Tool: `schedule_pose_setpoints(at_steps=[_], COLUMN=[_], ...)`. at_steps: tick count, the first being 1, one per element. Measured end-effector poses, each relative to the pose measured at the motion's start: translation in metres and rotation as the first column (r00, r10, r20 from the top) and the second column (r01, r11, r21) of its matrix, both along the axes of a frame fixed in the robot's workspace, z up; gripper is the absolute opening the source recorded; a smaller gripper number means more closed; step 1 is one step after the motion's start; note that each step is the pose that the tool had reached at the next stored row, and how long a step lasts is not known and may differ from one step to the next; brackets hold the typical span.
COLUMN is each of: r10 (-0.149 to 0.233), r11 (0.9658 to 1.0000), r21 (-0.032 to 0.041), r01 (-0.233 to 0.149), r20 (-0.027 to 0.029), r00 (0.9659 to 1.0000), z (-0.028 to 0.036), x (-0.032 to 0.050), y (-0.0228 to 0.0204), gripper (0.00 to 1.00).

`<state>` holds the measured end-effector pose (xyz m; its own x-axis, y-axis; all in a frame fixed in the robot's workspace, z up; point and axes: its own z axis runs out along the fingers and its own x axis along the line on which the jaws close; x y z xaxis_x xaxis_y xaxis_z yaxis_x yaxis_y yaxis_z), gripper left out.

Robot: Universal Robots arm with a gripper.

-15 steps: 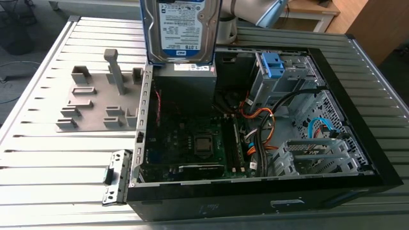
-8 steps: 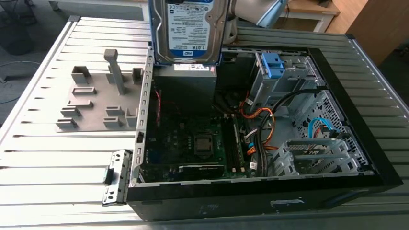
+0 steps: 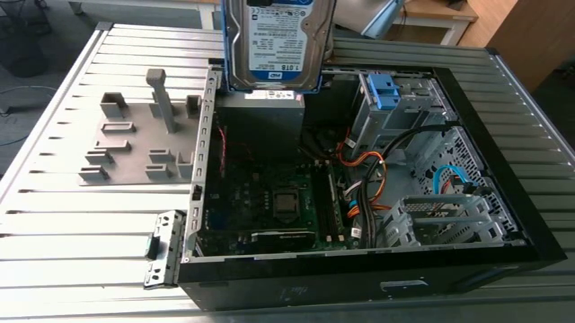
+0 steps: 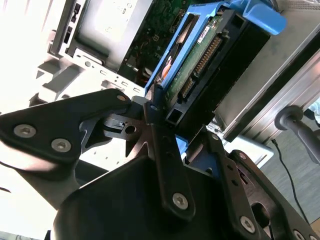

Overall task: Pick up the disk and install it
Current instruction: 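Pick up the disk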

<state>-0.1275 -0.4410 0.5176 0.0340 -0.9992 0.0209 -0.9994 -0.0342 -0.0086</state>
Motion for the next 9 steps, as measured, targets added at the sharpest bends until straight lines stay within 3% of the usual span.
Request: schedule_pose_setpoints(at_steps=[9], r10=[0.0], r11=[1.0], r21=[0.0001], r01=[0.0], r20=[0.0], r00=[1.0], z=[-0.0002], x=[0.0137], y=[0.0], gripper=[0.36])
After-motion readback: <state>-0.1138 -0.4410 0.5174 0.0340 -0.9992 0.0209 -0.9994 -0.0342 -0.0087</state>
